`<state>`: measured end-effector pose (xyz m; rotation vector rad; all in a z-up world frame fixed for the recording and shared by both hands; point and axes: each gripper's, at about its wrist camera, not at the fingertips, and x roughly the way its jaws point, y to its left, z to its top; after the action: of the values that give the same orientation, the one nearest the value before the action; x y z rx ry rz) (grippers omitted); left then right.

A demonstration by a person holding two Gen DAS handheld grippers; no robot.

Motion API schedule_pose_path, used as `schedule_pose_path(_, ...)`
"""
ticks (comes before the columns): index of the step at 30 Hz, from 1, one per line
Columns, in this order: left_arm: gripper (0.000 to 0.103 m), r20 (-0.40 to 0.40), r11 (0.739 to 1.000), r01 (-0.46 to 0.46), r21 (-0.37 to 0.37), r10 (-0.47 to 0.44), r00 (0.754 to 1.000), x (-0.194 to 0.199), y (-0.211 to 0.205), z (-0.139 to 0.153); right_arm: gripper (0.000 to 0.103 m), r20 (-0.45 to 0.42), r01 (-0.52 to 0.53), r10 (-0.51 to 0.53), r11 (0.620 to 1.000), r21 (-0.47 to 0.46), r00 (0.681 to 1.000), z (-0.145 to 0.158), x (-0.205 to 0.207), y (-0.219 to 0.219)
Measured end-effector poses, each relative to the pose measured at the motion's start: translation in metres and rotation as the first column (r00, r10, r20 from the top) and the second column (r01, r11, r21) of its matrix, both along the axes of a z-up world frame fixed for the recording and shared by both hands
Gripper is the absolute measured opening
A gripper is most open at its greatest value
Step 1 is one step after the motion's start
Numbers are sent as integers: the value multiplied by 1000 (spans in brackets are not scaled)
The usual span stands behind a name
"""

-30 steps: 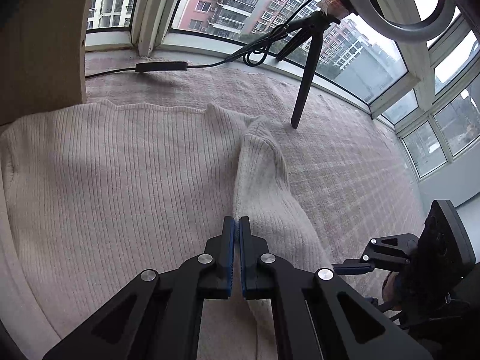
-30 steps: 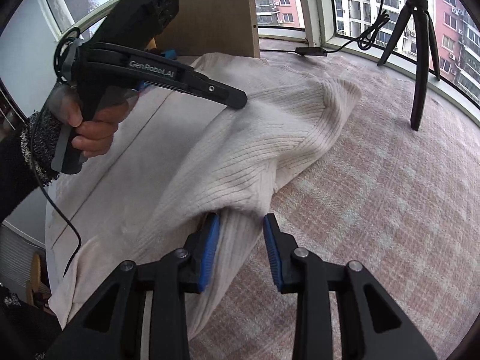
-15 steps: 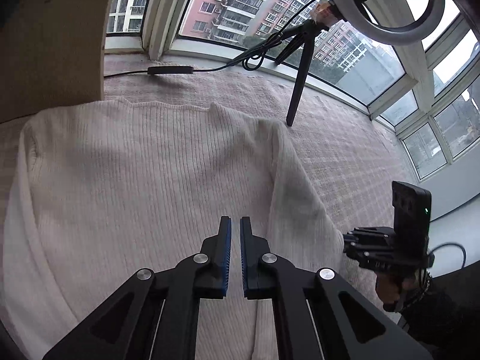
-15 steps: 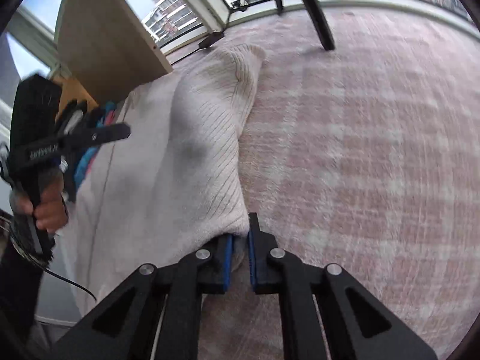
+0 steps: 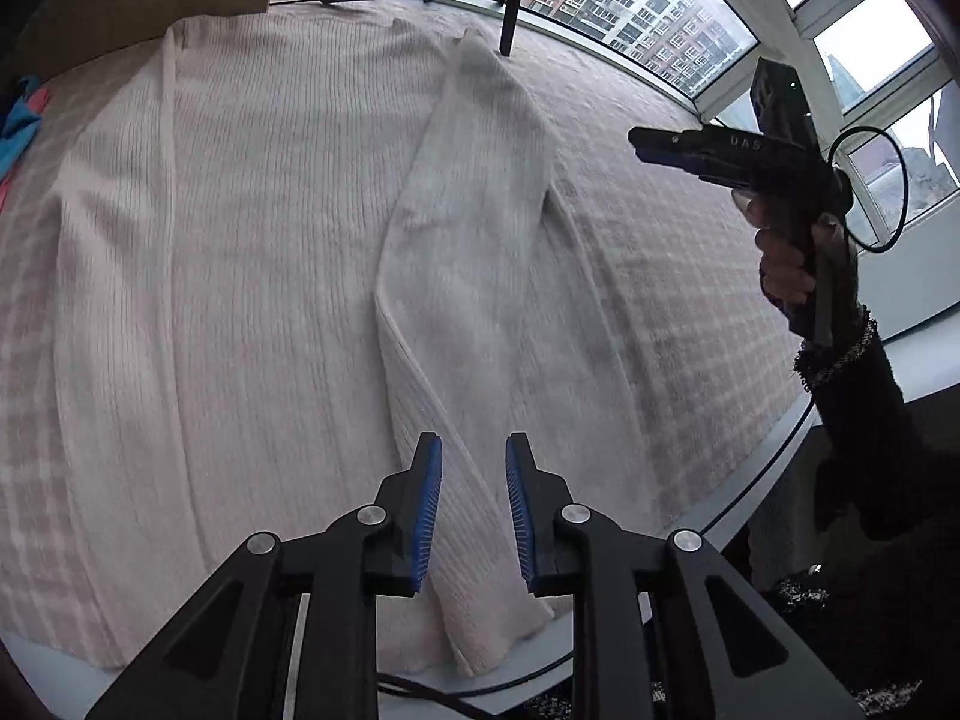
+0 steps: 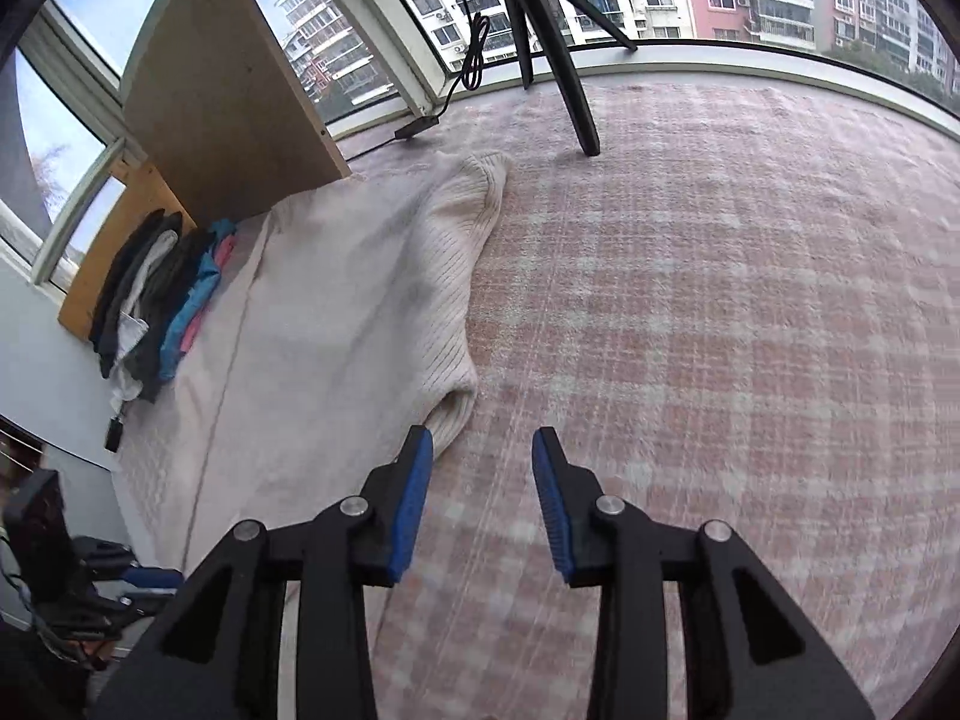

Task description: Fold clothes

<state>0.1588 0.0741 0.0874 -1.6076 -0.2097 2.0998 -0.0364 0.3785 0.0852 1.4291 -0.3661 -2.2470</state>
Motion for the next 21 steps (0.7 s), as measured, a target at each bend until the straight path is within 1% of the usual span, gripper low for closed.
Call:
schedule_pose_path(2, 26, 11, 1000, 20, -3, -20, 1000, 18, 8, -7, 34, 4, 17, -17, 999, -47, 1000, 17, 24, 10)
schedule_pose_path(3, 30, 14, 999, 33, -19, -33, 999, 28, 12, -10, 34, 0, 25, -25, 998, -57, 1000, 25, 37, 12)
schedule_pose_path(4, 32, 9, 997, 51, -49, -51, 999, 37, 18, -14, 34, -6, 34, -34, 998, -62, 999, 32, 51, 14)
schedule_pose_path(6, 33, -10, 990, 72, -120, -74, 997, 49, 30, -20, 36, -21, 46, -48, 996, -76, 999, 42, 78, 11)
schedule_pose_path(8, 34, -20, 983, 85, -160, -90, 996, 56, 38, -29, 38, -20, 39, -41, 995, -90, 999, 45, 99, 4)
schedule_pose_path(9, 34, -38, 984, 75, -159, -82, 996, 57, 39, -30, 38, -18, 31, -33, 995, -90, 999, 44, 107, -3)
schedule_pose_path(10, 34, -49, 987, 70, -142, -77, 996, 56, 39, -29, 38, -14, 23, -25, 996, -82, 1000, 41, 113, -11)
schedule_pose_path(11, 32, -57, 990, 64, -124, -71, 996, 54, 37, -29, 38, -8, 20, -21, 997, -71, 1000, 38, 117, -19)
schedule_pose_path(12, 16, -66, 993, 47, -110, -54, 996, 51, 33, -29, 38, -2, 16, -16, 998, -67, 1000, 34, 120, -27)
schedule_pose_path(13, 0, -51, 996, 22, -87, -27, 998, 46, 26, -31, 38, 7, 10, -9, 998, -67, 1000, 29, 121, -36)
schedule_pose_path(14, 1, -24, 999, -10, -47, 9, 1000, 42, 16, -33, 38, 19, 3, -2, 998, -67, 1000, 24, 121, -45)
schedule_pose_path(15, 0, -3, 999, -48, 10, 48, 999, 40, 3, -33, 38, 28, -10, 12, 998, -64, 1000, 20, 122, -54)
schedule_pose_path(16, 0, 6, 994, -98, 39, 98, 995, 40, -11, -32, 38, 27, -29, 31, 998, -57, 999, 16, 122, -64)
schedule_pose_path(18, 0, -17, 983, -180, 39, 181, 983, 46, -38, -26, 38, 34, -63, 63, 998, -25, 997, 7, 119, -85)
schedule_pose_path(20, 0, -34, 971, -239, 17, 239, 970, 53, -55, -21, 38, 66, -102, 103, 994, -24, 992, -6, 113, -104)
schedule_pose_path(21, 0, -46, 971, -238, 14, 238, 970, 58, -56, -18, 38, 91, -112, 113, 994, -14, 989, -14, 108, -113)
